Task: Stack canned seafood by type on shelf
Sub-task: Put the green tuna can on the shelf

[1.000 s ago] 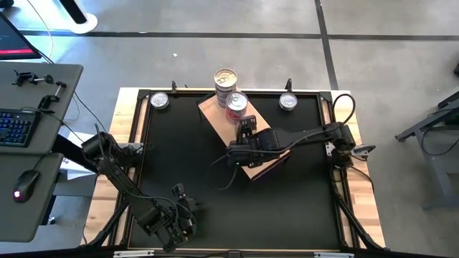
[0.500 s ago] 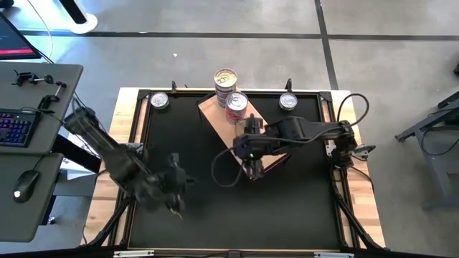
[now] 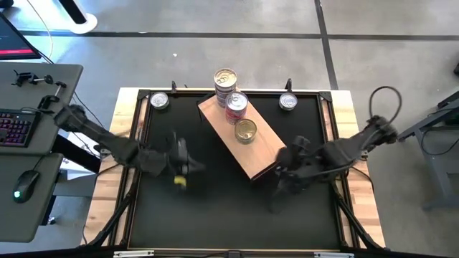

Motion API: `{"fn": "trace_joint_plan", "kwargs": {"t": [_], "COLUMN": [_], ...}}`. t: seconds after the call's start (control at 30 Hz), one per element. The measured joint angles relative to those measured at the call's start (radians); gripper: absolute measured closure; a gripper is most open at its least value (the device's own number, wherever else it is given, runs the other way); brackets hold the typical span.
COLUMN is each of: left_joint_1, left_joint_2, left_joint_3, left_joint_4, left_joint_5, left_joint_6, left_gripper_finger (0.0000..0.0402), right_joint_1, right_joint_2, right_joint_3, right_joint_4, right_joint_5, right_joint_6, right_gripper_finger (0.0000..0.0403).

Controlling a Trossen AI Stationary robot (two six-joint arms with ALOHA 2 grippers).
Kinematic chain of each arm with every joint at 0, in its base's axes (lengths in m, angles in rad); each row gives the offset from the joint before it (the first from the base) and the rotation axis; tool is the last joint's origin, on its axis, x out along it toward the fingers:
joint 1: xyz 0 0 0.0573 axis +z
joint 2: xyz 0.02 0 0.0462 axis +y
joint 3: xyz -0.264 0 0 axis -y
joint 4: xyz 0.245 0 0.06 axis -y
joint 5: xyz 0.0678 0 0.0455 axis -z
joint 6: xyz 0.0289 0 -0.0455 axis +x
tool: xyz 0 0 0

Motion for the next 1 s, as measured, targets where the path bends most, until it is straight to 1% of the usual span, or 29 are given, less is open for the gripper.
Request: {"fn": "trace_joint_plan", "kwargs": {"t": [0.1, 0.2, 0.3, 0.37, 0.47, 0.53, 0.6, 0.7, 0.8, 0.9, 1.0], "left_joint_1": [0.125, 0.301, 0.514, 0.66, 0.863, 0.975, 1.065, 1.175, 1.259, 1.317, 1.352], "left_joint_2": [-0.08, -0.167, -0.222, -0.226, -0.175, -0.121, -0.072, 0.012, 0.102, 0.197, 0.285], "left_joint_3": [0.045, 0.097, 0.11, 0.109, 0.108, 0.106, 0.106, 0.107, 0.107, 0.107, 0.107], "left_joint_4": [-0.174, -0.344, -0.482, -0.594, -0.765, -0.84, -0.863, -0.854, -0.851, -0.812, -0.725], "left_joint_5": [-0.06, -0.064, 0.016, 0.085, 0.19, 0.233, 0.245, 0.246, 0.24, 0.189, 0.089], "left_joint_6": [-0.008, -0.01, -0.012, -0.031, -0.037, -0.029, -0.028, -0.03, -0.063, -0.098, -0.139], "left_gripper_finger": [0.0401, 0.0402, 0.0401, 0.0401, 0.0401, 0.0402, 0.0402, 0.0402, 0.0401, 0.0402, 0.0401], "right_joint_1": [0.044, 0.077, 0.107, 0.118, 0.111, 0.088, 0.06, 0.024, -0.001, -0.009, -0.009], "right_joint_2": [-0.134, -0.239, -0.304, -0.33, -0.348, -0.355, -0.357, -0.357, -0.357, -0.357, -0.357], "right_joint_3": [-0.18, -0.342, -0.472, -0.535, -0.611, -0.654, -0.688, -0.727, -0.754, -0.768, -0.769], "right_joint_4": [0.118, 0.264, 0.402, 0.451, 0.451, 0.451, 0.462, 0.51, 0.571, 0.587, 0.581], "right_joint_5": [0.002, -0.003, -0.002, 0.015, 0.054, 0.077, 0.073, 0.038, -0.001, -0.019, -0.016], "right_joint_6": [0.236, 0.392, 0.407, 0.38, 0.346, 0.304, 0.258, 0.18, 0.096, 0.046, 0.074], "right_gripper_finger": [0.0123, 0.0123, 0.0123, 0.0123, 0.0123, 0.0123, 0.0123, 0.0123, 0.0123, 0.0123, 0.0123]}}
